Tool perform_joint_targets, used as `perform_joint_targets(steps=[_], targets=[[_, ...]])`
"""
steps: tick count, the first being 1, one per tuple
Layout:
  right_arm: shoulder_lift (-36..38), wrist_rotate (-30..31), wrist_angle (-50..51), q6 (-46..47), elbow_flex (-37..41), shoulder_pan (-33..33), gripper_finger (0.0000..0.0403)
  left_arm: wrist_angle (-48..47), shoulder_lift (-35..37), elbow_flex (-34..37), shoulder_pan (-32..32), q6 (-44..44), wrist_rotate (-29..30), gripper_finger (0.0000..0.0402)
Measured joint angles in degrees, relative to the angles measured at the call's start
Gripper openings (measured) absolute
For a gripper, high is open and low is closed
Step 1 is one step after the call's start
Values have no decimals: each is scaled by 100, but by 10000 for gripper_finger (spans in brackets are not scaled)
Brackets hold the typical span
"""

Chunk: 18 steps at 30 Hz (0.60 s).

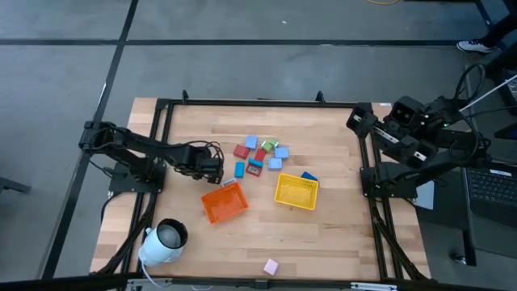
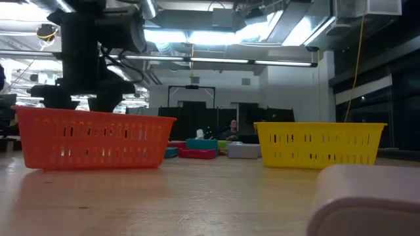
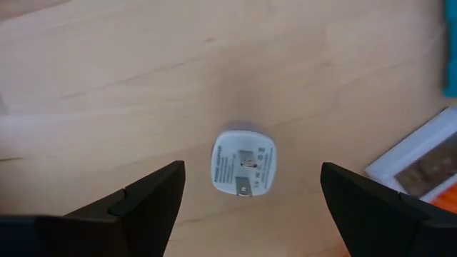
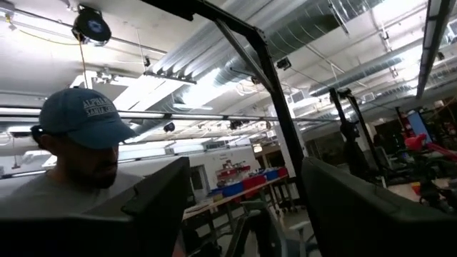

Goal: Pick & Place Office items
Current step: Put the violet charger adapter into the orange bin

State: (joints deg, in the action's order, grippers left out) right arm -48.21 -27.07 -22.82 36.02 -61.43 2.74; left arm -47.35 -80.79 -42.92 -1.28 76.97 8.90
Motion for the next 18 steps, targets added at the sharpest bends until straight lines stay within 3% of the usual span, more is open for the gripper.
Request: perform_joint_targets(steps=[7,18], targets=[[-2,93,113,-65,0,0,277,7,-225,0,87,-113,73,315],[-2,114,100,79,0,0,277,307,-438,0,273,-580,-110,232]])
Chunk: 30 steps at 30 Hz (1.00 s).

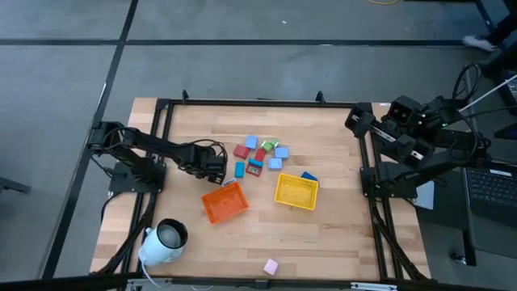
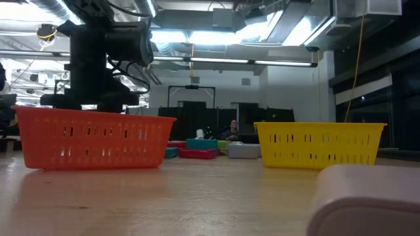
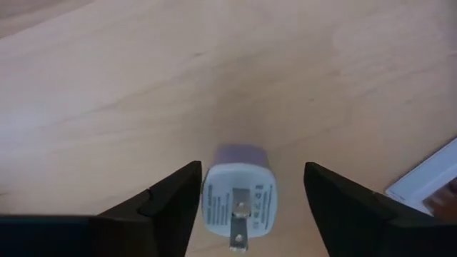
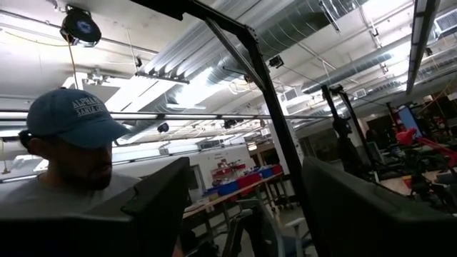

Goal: Pick & Place Office items
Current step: Put the violet charger adapter into the orange bin

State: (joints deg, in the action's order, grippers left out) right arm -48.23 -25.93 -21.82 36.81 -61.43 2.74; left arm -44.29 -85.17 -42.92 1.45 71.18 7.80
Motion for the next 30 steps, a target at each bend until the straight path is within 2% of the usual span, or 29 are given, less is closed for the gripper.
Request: perform_joint_targets(steps=[11,16,21,26,30], targets=[[0,109,1,6,0,0,277,-3,23,0,-33,-63,-55,133],[-2,255,-67,4,0,0,277,71,424,-88,-33,-271,41,133],[0,352,-181,-19,0,0,277,164,1186,-570,-179,-924,306,135],[-2,407,-179,-119,0,-2,277,1254,1650,-734,-972,-2165,-279,137],[0,504,-181,-236,0,0,277,1246,1429,-732,-1555,-2207,-320,138]])
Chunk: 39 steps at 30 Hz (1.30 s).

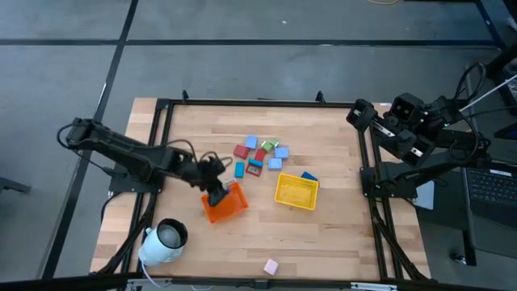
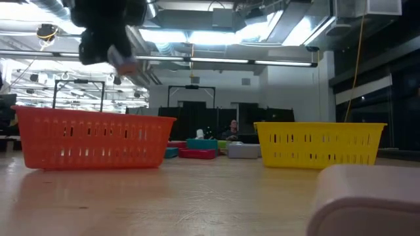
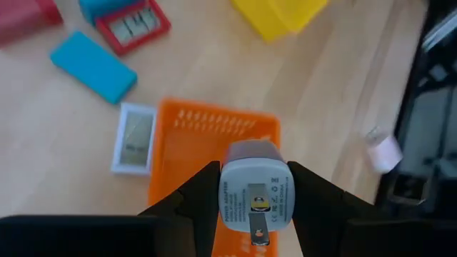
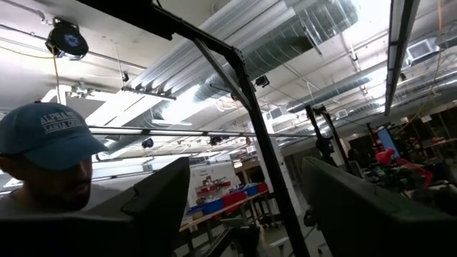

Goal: Pick & Place Office items
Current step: Put the violet charger adapter into the orange bin, then put the red charger adapter into the orange bin

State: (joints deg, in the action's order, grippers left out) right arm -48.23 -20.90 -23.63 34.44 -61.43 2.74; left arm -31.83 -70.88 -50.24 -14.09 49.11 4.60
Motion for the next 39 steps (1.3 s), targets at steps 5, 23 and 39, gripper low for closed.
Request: perform_joint_targets(steps=[5,23,39], targets=[[-2,166,4,-25,0,-2,277,204,-595,11,-334,11,32,139],[-2,373,4,133,0,0,277,-181,-856,11,-839,428,645,203],[-2,351,6,117,0,15,277,-117,187,9,-748,1278,2835,254]])
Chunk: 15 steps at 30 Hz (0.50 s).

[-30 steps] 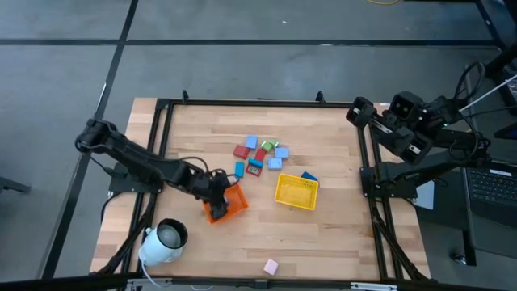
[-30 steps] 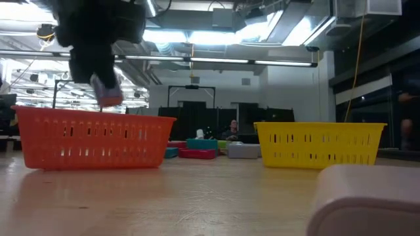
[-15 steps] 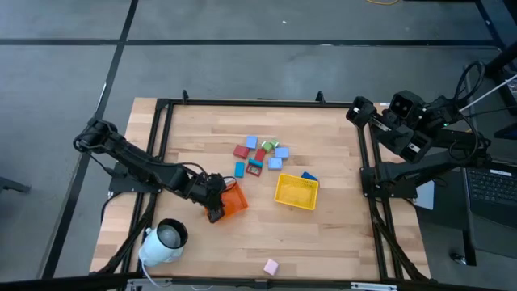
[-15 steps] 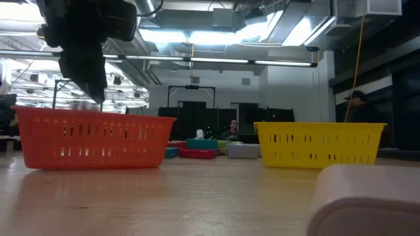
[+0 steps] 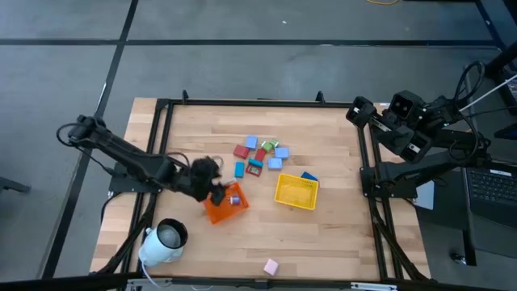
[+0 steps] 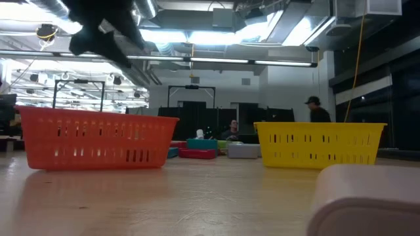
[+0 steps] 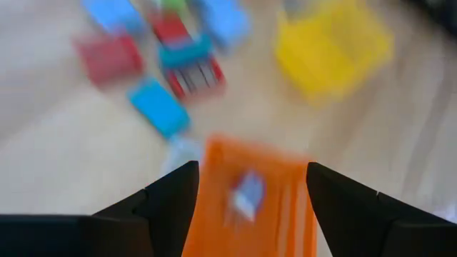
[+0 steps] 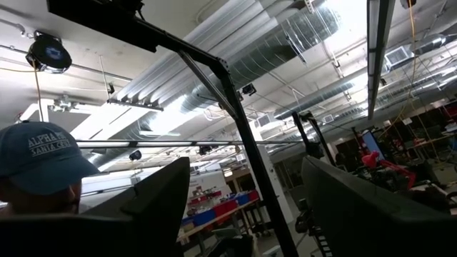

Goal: Pick & Place Office items
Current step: Put the red charger adapter into the orange bin

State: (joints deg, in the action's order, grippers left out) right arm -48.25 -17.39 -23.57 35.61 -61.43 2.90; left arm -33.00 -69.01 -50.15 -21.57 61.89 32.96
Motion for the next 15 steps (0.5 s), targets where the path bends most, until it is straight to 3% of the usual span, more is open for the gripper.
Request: perform_joint_targets(steps=[3,9,12,15], targets=[[0,0,0,74,0,0,277,-12,311,0,320,378,481,254],[2,-2,1,13,0,0,277,-669,235,-4,1349,-616,-834,253],[0,-2,9,12,0,0,277,-608,76,-70,1767,-1718,-1402,253],[0,-2,20,-4,0,0,277,-556,-100,-352,2010,-3216,-1614,254]])
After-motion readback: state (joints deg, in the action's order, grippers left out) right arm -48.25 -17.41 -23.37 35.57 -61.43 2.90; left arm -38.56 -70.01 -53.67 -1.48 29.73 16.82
